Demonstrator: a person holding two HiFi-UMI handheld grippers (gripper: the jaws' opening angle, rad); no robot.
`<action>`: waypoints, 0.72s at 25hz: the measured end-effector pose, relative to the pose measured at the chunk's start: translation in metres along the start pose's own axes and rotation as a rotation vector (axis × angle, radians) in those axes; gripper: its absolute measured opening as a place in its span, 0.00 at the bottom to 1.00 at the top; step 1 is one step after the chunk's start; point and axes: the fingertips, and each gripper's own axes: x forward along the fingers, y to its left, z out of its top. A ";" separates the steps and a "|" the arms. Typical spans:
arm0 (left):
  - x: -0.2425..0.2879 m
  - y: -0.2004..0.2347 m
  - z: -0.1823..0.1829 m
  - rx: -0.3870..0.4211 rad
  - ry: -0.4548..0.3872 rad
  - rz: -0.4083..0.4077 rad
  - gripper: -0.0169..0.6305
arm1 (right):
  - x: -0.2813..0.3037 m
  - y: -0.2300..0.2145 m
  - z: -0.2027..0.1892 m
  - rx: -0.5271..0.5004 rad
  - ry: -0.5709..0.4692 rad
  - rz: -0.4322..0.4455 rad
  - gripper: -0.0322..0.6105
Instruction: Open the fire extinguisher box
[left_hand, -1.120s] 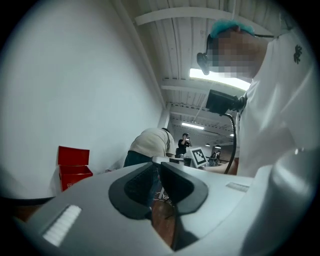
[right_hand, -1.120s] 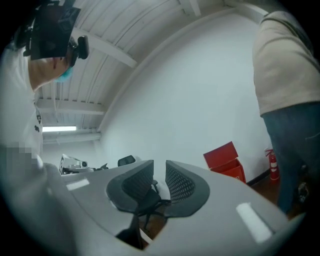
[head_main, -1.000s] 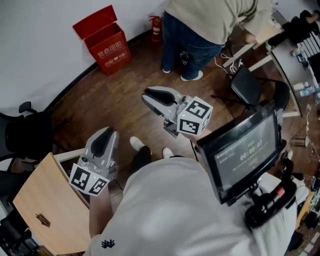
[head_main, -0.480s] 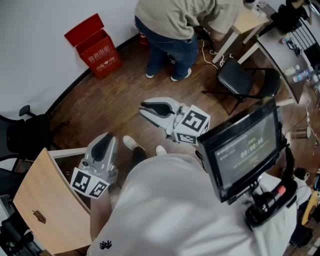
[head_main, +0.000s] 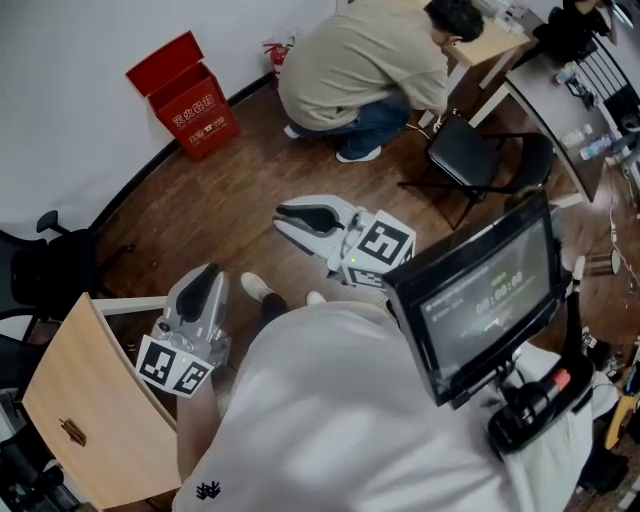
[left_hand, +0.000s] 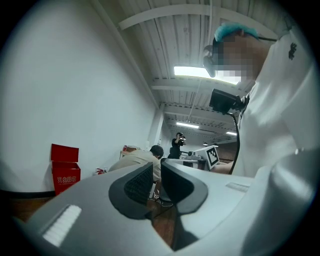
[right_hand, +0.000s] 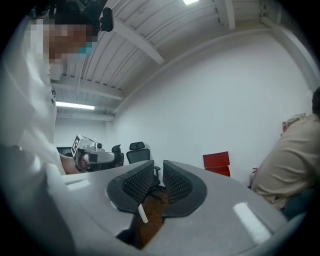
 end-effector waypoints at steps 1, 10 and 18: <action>-0.001 0.000 0.000 0.001 0.000 0.003 0.10 | 0.000 0.000 0.000 -0.005 0.000 0.000 0.14; -0.001 0.001 0.002 -0.001 -0.005 0.005 0.10 | 0.002 -0.001 0.002 -0.014 -0.001 -0.004 0.14; 0.001 0.004 0.003 -0.008 -0.003 -0.003 0.10 | -0.001 -0.005 0.002 -0.012 0.004 -0.027 0.14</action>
